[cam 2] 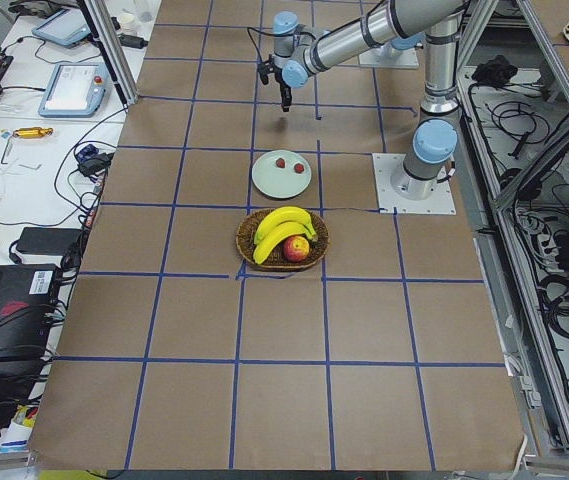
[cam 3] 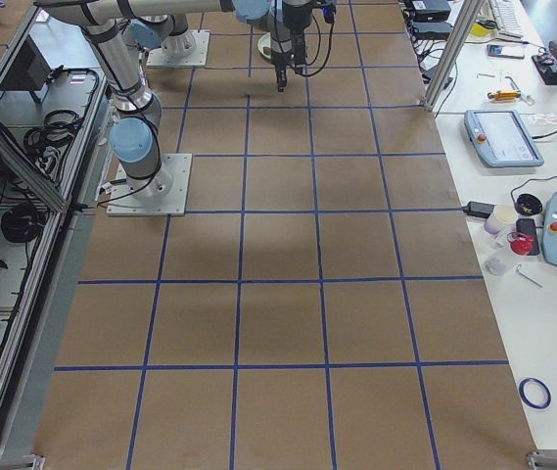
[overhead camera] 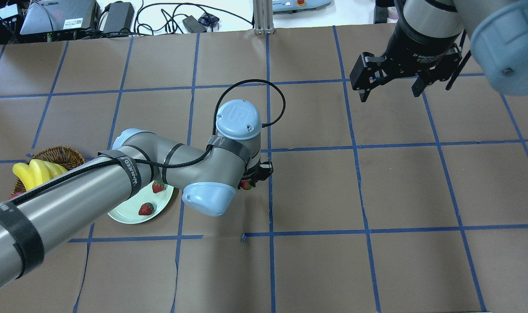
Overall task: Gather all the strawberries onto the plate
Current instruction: 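Carry the last strawberry onto the green plate and open the left gripper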
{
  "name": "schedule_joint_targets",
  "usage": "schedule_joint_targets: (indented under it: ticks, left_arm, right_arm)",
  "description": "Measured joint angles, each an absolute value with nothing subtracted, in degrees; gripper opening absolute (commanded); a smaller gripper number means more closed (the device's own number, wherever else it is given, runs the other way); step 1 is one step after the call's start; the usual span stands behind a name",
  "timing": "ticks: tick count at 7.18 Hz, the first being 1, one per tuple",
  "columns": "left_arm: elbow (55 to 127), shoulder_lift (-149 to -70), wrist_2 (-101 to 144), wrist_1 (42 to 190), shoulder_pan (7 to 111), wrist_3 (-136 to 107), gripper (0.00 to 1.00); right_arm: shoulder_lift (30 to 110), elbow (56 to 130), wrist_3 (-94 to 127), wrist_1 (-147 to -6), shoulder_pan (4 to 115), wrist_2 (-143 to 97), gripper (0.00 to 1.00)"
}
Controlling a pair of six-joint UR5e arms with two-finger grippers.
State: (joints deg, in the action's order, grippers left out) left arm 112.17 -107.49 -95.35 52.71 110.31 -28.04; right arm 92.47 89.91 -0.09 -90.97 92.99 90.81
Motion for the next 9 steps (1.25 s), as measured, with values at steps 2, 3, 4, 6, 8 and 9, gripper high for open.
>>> schedule_joint_targets:
  ticks: [2,3,4,6,8,9]
  left_arm:
    - [114.4,-103.9,-97.4,56.1,101.5,-14.4,0.0]
    - [116.9,-102.2,-98.2,56.7,95.7,-6.1,0.0]
    - [119.7,-100.5,-99.1,56.5,90.5,1.2,0.0]
    - [122.4,-99.0,-100.1,56.0,83.0,10.9,0.74]
    - [123.4,-99.0,-100.2,56.2,80.2,15.0,1.0]
    - [123.1,-98.4,-99.8,55.9,80.4,14.4,1.0]
  right_arm:
    - [92.4,89.9,-0.1,-91.0,93.0,90.9,1.0]
    - [92.4,89.9,-0.1,-91.0,93.0,90.9,1.0]
    - [92.4,89.9,-0.1,-91.0,93.0,90.8,1.0]
    - [92.4,89.9,-0.1,-91.0,93.0,90.8,1.0]
    - [92.4,89.9,-0.1,-91.0,93.0,90.9,1.0]
    - [92.4,89.9,-0.1,-90.9,93.0,90.9,1.0]
